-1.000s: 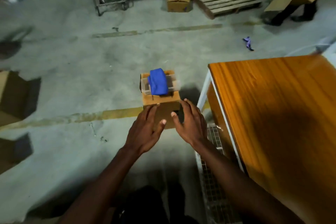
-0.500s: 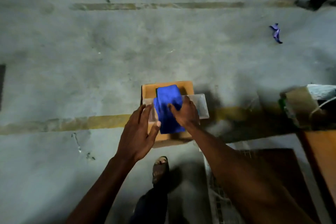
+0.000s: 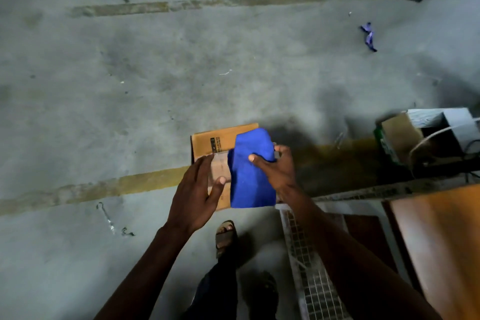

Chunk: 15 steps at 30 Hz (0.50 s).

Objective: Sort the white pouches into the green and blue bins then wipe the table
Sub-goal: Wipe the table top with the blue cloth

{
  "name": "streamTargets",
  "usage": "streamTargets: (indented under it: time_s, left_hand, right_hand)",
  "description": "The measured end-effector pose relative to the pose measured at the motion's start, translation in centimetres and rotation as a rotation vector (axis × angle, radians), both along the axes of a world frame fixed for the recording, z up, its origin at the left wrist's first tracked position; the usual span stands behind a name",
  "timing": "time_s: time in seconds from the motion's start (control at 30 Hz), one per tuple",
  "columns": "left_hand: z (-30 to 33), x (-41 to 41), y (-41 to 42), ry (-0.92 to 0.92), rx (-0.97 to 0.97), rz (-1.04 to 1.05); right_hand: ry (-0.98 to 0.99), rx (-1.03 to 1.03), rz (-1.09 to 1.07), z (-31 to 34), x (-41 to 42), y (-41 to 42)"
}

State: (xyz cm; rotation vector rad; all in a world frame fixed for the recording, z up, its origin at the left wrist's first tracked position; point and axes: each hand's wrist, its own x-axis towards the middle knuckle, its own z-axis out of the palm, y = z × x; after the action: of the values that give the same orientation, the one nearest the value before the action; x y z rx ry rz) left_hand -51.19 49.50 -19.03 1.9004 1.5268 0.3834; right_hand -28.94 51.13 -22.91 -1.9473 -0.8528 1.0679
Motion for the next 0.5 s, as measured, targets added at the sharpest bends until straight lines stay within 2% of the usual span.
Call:
streamTargets:
  time_s: [0.17,0.3,0.4,0.5]
  left_hand:
    - [5.3,5.6,-2.8,-0.092,0.020,-0.111]
    - [8.9,11.8,-6.5,-0.177,0.107,-0.233]
    - [11.0,17.1,-10.4,-0.210,0.163,-0.321]
    - [11.7,21.6,-13.8,-0.209,0.192,-0.400]
  right_hand:
    - [-0.016,0.113,-0.127,10.7,5.3,-8.1]
    - [-0.204,0.153,-0.117,17.8,12.6,-15.9]
    - [-0.244,0.150,-0.213,19.5,18.5,-21.7]
    - [-0.319,0.153,-0.220,18.9,23.3,-25.1]
